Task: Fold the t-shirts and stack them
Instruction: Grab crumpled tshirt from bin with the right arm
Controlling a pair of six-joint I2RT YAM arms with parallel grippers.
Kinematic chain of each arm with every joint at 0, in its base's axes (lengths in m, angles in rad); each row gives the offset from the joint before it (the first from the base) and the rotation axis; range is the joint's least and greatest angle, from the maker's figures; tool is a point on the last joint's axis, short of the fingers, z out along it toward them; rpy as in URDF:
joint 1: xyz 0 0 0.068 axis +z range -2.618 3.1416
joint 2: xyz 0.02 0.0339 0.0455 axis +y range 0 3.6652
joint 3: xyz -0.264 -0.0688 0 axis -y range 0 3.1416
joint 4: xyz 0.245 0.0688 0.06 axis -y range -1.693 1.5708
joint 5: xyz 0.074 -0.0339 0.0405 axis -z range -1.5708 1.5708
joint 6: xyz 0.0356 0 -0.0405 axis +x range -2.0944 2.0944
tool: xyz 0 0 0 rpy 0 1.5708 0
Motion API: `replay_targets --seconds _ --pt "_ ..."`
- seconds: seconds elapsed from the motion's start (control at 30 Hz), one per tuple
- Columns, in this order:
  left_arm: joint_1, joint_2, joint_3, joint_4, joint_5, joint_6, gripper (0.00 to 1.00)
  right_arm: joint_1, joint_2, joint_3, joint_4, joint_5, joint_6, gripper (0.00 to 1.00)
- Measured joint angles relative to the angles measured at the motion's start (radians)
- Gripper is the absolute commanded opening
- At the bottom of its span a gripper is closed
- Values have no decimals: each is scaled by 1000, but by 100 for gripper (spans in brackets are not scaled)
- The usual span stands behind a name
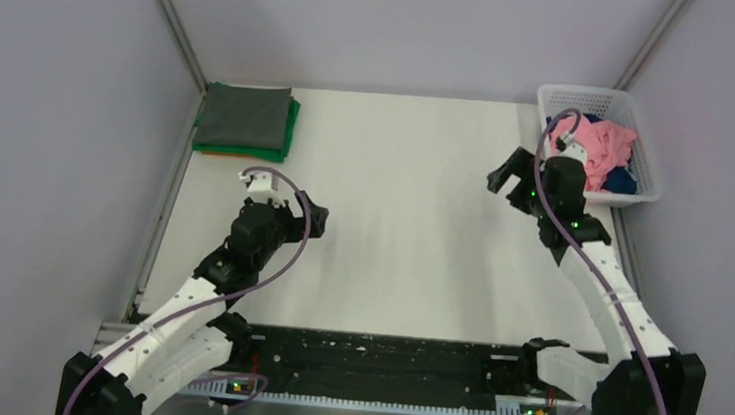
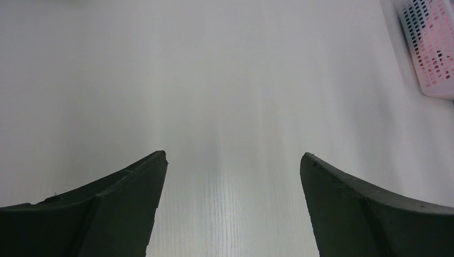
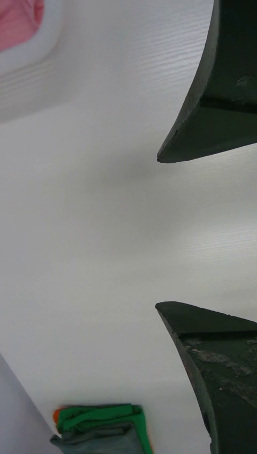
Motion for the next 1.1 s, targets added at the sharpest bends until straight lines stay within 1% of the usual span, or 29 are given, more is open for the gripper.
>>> replay_targets --seconds 0.1,0.27,0.33,0.43,0.53,0.67,0.8,0.87,0.9,0.93,1.0,1.03,1.1 --pt "0 8 2 0 -1 1 99 -53 157 158 -32 42 -18 99" --pt "0 15 8 0 -5 3 99 -221 434 410 -89 97 -48 95" --pt "0 23 11 0 -8 3 99 -288 549 508 -116 126 -61 92" --pt "0 37 12 0 -23 3 99 -346 706 658 -157 161 -83 88" --pt "0 54 13 0 -27 3 99 -377 855 808 -169 183 -99 86" --pt "0 77 13 1 -28 3 99 -383 1028 993 -189 204 -112 81" --pt "0 105 19 0 -29 3 99 -382 1158 1102 -204 230 -116 75" --pt "0 119 24 0 -29 3 99 -381 1213 1135 -208 245 -117 67" --pt "0 126 27 0 -28 3 99 -381 1242 1151 -213 253 -118 59" --pt "0 134 30 0 -28 3 99 -381 1261 1159 -215 258 -121 47" --pt "0 146 33 0 -27 3 99 -381 1294 1175 -224 274 -129 20" --pt "0 153 35 -1 -26 4 99 -381 1303 1184 -226 281 -133 12" --pt "0 166 43 -3 -23 4 99 -381 1307 1186 -225 290 -130 5"
